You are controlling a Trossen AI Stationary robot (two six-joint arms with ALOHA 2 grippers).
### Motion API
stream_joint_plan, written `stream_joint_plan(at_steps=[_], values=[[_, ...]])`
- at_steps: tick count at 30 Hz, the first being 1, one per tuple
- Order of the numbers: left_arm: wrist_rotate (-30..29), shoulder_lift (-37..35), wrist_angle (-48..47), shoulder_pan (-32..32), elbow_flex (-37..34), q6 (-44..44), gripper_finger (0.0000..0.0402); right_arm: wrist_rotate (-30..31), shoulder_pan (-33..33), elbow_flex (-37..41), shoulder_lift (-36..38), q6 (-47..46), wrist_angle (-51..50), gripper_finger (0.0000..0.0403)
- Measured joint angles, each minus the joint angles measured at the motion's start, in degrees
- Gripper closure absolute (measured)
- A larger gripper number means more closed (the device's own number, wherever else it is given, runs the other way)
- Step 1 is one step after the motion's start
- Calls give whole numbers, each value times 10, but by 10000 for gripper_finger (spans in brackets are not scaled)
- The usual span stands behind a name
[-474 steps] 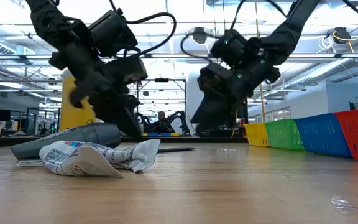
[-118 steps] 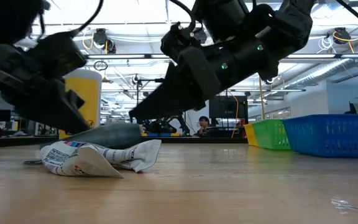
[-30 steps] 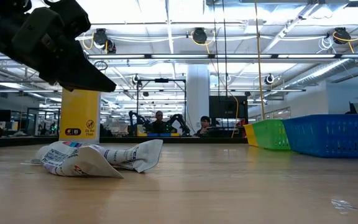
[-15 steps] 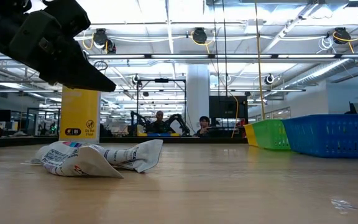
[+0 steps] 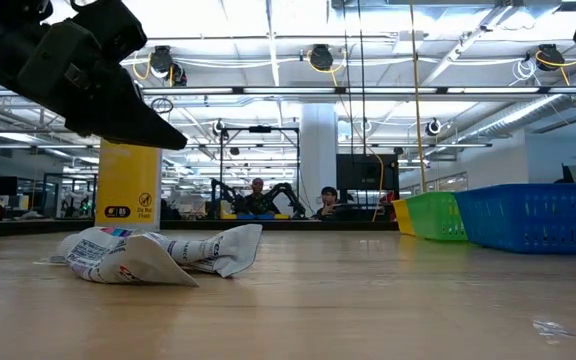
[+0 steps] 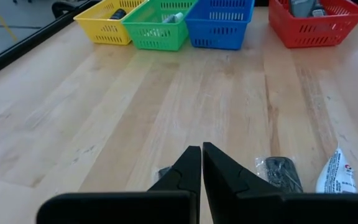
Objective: Pick & Place Travel size toiletries
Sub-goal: Put the gray deodorant roll on into the orange bin
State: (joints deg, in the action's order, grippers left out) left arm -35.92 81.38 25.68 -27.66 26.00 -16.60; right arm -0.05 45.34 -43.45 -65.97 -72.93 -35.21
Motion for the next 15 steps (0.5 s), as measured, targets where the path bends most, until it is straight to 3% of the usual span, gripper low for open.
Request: stream_joint_plan(at_steps=[5, 11, 13, 15], values=[[0, 0, -1, 0, 0, -4, 382, -4, -11, 38, 1, -7, 42, 163], [1, 0, -1, 0, 0, -4, 382, -59, -32, 53, 1, -23, 44, 102], [6, 0, -1, -1, 0, -5, 382, -93, -48, 50, 3, -8, 44, 89], [11, 0, -1, -1, 0, -5, 382, -90, -54, 40, 11, 0, 50, 84]])
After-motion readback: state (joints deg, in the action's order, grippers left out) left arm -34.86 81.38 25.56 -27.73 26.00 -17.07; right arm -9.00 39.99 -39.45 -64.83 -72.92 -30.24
